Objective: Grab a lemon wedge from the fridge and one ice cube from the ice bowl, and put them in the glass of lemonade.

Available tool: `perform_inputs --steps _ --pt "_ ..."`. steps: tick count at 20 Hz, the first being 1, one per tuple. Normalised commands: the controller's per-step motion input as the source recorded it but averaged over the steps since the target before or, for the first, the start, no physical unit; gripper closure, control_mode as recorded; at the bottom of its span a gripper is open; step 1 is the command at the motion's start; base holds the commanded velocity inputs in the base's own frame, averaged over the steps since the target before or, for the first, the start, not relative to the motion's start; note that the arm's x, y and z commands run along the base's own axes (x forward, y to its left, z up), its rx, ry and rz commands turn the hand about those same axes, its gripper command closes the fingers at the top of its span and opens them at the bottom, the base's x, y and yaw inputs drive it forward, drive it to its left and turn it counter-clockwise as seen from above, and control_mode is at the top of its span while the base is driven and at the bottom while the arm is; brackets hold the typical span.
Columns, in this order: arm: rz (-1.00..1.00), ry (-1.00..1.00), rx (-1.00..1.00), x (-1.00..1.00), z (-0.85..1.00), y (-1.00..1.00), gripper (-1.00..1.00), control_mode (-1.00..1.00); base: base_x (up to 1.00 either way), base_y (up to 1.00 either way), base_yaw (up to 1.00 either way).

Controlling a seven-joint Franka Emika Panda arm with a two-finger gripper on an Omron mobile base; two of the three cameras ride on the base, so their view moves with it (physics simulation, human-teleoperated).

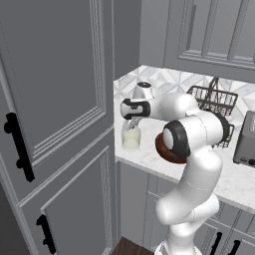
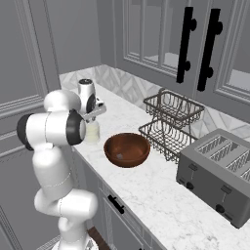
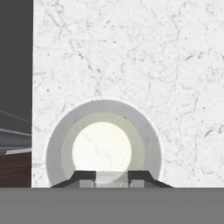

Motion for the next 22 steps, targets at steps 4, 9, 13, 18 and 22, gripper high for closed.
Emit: perform_inputs --steps 4,9,13,18,22 --pt "0.0 0.0 0.0 0.0 -0.05 0.0 1.0 -1.0 0.0 0.0 0.0" --pt "0.0 0.0 0.0 0.0 -0.03 0.0 1.0 -1.0 0.0 0.0 0.0" --pt "0.0 0.0 0.01 0.0 -0.13 0.0 1.0 -1.0 0.0 0.0 0.0" --pt "0.0 0.0 0.0 0.0 -0.13 0.0 1.0 -1.0 0.0 0.0 0.0" --pt "0.0 0.0 0.0 -0.01 0.0 0.0 1.0 -1.0 0.0 0.0 0.0"
